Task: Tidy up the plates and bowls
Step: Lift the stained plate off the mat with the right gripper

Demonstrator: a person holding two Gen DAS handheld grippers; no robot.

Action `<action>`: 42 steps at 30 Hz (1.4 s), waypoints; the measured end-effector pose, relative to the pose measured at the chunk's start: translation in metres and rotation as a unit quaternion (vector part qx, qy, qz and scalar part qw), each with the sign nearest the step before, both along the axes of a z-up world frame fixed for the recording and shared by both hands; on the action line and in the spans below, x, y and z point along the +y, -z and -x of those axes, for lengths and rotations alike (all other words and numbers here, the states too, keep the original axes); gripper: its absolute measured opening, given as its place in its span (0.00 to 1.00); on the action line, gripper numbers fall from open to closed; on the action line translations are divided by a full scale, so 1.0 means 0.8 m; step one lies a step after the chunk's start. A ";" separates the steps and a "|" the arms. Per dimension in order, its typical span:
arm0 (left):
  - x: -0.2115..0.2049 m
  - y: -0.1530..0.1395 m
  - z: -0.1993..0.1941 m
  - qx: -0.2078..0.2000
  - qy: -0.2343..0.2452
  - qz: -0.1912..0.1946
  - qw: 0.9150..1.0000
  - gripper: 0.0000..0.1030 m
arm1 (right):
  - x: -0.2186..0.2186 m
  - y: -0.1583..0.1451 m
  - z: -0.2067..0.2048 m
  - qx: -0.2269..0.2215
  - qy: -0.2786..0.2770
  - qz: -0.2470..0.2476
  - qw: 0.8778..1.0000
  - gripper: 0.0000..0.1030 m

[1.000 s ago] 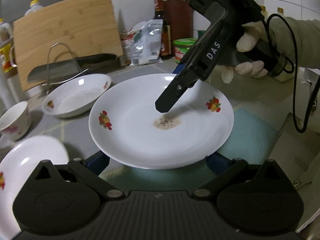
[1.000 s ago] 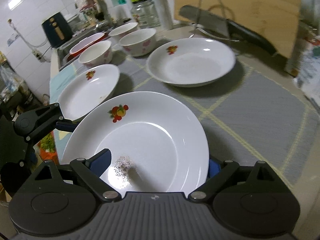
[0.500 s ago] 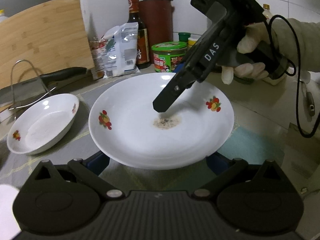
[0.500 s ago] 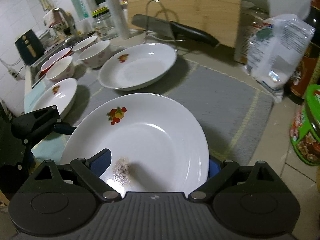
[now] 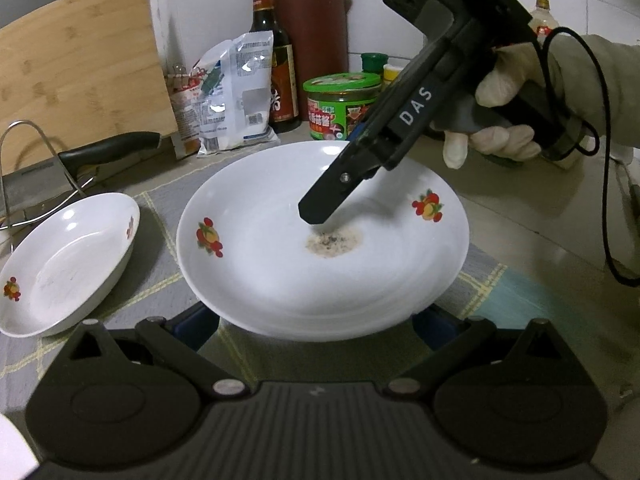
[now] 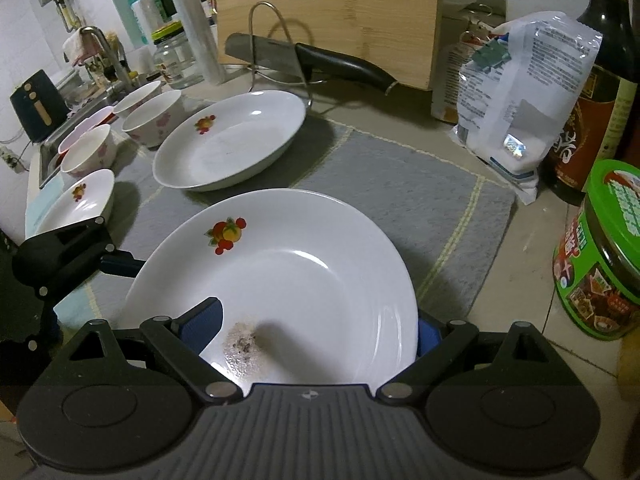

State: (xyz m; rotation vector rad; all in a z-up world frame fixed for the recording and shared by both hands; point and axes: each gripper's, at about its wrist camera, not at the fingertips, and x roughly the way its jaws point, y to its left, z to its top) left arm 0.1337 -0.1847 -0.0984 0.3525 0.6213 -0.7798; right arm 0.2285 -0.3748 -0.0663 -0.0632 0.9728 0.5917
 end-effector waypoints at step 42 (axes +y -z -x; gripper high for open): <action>0.042 -0.047 0.025 -0.005 -0.111 0.009 0.994 0.99 | 0.035 -0.056 0.019 -0.086 0.043 0.040 0.995 1.00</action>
